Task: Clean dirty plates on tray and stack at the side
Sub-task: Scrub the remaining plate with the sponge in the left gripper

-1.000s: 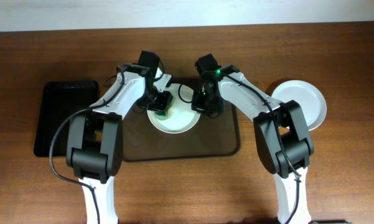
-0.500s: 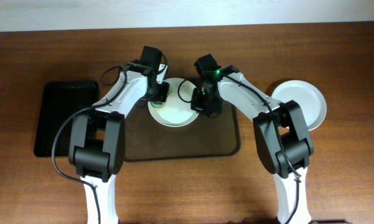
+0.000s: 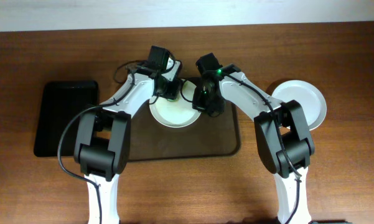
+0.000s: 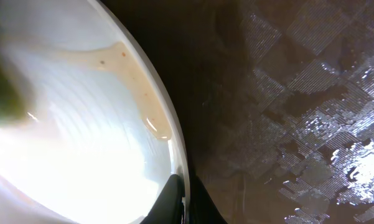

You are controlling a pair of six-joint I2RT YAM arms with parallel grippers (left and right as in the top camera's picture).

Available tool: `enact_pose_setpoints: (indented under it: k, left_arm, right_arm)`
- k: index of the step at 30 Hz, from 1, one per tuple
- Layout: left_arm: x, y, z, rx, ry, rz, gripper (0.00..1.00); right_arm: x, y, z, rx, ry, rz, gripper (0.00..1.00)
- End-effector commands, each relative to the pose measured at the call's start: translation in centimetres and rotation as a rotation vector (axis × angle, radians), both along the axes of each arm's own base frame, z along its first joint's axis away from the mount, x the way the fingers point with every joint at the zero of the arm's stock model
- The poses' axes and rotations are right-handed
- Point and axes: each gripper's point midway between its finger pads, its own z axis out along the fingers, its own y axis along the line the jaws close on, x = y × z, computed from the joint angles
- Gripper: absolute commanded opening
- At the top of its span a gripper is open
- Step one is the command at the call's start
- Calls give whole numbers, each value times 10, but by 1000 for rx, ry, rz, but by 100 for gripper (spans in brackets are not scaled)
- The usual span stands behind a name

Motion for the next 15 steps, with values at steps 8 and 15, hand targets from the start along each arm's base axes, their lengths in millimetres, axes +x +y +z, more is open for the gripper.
enact_pose_setpoints:
  k: [8, 15]
  left_arm:
    - [-80, 105, -32, 491, 309, 259, 0]
    - [-147, 20, -26, 17, 625, -128, 0]
  right_arm:
    - [-19, -16, -33, -98, 65, 16, 4]
    - [-19, -14, -33, -98, 64, 21, 4]
